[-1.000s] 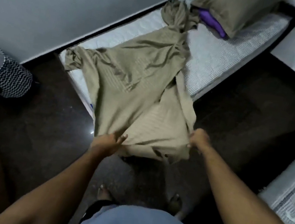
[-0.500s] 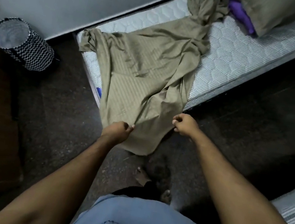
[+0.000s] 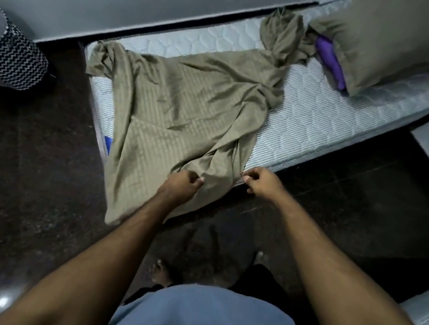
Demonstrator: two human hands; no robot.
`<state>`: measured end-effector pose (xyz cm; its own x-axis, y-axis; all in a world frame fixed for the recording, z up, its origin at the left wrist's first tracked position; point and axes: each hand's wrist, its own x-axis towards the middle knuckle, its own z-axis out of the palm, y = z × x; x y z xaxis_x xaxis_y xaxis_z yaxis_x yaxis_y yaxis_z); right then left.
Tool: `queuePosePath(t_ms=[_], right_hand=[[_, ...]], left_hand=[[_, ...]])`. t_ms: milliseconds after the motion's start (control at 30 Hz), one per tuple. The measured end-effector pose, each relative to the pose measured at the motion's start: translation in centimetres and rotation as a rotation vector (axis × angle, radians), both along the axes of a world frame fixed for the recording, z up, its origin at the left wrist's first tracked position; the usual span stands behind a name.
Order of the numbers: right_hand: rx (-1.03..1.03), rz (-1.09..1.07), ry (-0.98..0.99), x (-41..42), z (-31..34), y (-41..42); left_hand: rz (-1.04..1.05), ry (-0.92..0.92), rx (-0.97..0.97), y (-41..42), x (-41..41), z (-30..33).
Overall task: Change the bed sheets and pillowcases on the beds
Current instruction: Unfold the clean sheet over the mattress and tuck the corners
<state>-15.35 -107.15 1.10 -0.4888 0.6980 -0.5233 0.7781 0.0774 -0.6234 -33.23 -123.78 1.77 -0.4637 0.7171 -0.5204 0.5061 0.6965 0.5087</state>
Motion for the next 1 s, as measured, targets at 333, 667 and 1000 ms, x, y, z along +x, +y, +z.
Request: queuePosePath(t_ms=[333,667,1000], right_hand=[[0.009,0.197,-0.002,-0.8,-7.3,13.2],[0.152,0.442,0.043,-0.2,-17.4,17.2],[0.472,0.865,0.311,-5.8,-32.0,20.3]], left_hand=[[0.404,0.033,0.015,9.7,6.2,-5.4],[0.598,-0.034,-0.049,14.4,10.6,-18.6],[0.512,0.435,-0.058,16.0,1.3,-34.2]])
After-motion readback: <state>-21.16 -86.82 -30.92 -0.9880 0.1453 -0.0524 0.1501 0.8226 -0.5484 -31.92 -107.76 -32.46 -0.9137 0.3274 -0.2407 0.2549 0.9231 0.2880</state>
